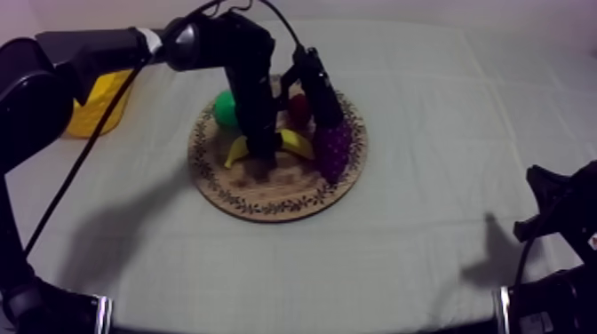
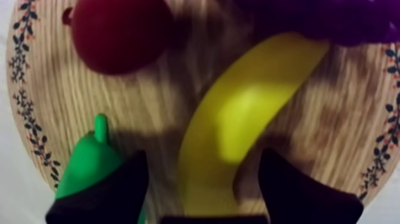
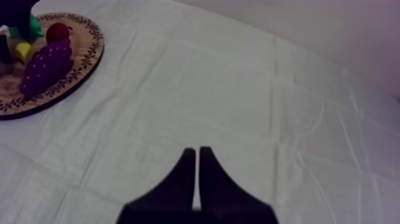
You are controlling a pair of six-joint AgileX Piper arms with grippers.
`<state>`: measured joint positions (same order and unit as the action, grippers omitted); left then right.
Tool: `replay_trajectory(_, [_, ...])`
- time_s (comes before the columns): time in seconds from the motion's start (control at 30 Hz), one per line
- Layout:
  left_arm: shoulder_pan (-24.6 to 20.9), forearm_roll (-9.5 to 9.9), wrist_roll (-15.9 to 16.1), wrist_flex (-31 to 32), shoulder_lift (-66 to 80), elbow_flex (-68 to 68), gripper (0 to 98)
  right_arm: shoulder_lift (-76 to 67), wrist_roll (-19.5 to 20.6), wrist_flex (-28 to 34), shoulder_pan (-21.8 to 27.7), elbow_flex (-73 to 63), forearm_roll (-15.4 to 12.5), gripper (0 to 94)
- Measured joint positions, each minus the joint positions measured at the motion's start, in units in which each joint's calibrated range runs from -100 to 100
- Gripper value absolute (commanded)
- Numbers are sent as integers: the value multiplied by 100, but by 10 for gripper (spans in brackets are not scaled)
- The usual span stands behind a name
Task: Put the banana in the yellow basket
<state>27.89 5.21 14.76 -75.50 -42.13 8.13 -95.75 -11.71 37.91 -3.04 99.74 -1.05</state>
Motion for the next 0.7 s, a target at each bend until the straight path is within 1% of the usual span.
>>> replay_trajectory(0.17, [-17,-6,-81,5,-170,83,497,0,0,0,0,0,0,4])
replay_trajectory(0.37, [-16,-21,-242,126,-306,121,244,0,0,0,0,0,0,4])
replay_trajectory(0.43, [-10,-16,-316,226,-312,104,182,0,0,0,0,0,0,4])
replay_trajectory(0.57, [-10,-10,-398,307,-297,52,120,0,0,0,0,0,0,4])
replay_trajectory(0.7, [-10,-21,-451,458,-216,-73,96,0,0,0,0,0,0,4])
